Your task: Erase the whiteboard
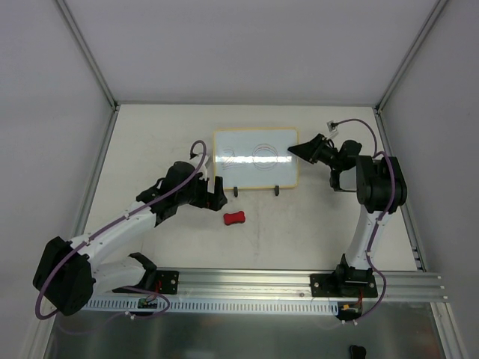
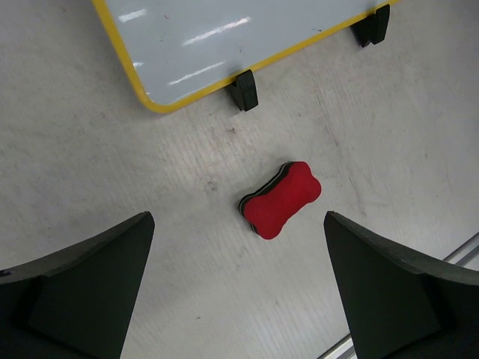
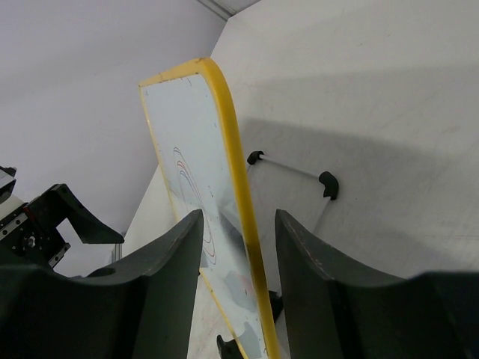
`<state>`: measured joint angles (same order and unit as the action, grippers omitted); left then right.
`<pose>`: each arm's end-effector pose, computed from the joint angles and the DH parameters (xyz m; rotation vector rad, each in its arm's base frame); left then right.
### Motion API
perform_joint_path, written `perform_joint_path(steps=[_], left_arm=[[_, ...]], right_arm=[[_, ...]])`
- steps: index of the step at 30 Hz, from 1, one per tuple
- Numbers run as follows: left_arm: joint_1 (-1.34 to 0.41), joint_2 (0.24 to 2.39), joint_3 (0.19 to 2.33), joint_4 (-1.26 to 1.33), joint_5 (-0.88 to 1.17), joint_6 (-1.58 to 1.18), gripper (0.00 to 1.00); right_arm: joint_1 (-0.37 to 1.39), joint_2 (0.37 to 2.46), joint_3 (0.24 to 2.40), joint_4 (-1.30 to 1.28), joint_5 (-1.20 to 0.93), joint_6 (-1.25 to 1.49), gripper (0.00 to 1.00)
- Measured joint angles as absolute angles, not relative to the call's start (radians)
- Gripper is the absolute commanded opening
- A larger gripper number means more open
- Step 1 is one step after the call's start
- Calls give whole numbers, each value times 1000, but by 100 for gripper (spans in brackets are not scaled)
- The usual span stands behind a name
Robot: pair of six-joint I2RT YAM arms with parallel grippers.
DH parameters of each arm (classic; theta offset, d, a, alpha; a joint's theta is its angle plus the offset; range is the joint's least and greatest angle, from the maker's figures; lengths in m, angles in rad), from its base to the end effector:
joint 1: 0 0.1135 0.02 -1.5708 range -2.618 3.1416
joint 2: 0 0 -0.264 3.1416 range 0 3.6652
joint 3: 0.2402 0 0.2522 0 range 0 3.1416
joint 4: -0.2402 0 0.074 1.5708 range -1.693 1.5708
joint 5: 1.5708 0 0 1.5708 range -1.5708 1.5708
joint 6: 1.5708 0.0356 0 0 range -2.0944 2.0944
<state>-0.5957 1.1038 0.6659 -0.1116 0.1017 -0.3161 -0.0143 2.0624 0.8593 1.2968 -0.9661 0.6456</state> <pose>0.1981 -0.1386 0.2426 0.3662 2.1552 -0.6388 0.3829 0.0238 0.1480 -0.3152 1.6153 1.1972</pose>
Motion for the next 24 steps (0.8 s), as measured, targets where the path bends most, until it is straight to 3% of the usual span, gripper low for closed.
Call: perform_joint_path(steps=[6,11,16,24], left_arm=[[-596,1155,685,-112,136,-295,99],[-596,1160,687,-115,160,-275,99],[-611,1159,688,-113,178,-256,99],[-775,1219,725,-113,120,-199,99]], right_arm=[[-14,2077,897,1297,-977,643,46],[-12,2114,946,1297,-986,648,36],[-10,2120,967,1298,-1002,653,34],[-10,2120,967,1299,-1004,653,28]])
